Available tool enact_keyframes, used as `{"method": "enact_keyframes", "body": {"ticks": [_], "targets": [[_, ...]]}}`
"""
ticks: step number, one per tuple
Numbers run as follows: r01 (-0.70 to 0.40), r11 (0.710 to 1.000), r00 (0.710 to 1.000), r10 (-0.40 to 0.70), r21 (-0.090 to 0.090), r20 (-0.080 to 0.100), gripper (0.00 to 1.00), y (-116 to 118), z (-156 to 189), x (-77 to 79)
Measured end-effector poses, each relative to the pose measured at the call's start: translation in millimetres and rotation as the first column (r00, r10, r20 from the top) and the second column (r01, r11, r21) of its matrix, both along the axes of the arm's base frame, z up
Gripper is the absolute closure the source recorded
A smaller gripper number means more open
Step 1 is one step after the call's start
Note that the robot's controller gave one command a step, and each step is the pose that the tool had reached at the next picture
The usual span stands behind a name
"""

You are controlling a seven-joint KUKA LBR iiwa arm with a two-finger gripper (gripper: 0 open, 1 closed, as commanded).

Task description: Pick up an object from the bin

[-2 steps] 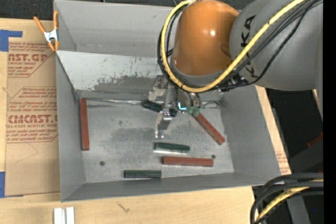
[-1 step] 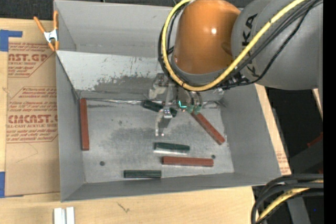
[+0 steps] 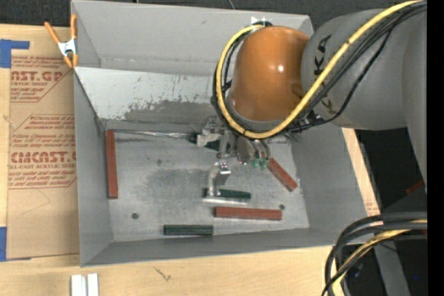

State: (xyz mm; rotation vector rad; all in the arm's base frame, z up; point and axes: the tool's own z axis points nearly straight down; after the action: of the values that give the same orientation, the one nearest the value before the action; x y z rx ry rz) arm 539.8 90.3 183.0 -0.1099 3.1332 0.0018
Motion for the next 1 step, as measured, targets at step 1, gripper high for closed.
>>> {"method": "enact_keyframes", "body": {"ticks": [1], "targets": [[-0.043,0.999,0.999,0.043,-0.002,-0.009,0.00,-13.9,-20.3,-42.7]]}}
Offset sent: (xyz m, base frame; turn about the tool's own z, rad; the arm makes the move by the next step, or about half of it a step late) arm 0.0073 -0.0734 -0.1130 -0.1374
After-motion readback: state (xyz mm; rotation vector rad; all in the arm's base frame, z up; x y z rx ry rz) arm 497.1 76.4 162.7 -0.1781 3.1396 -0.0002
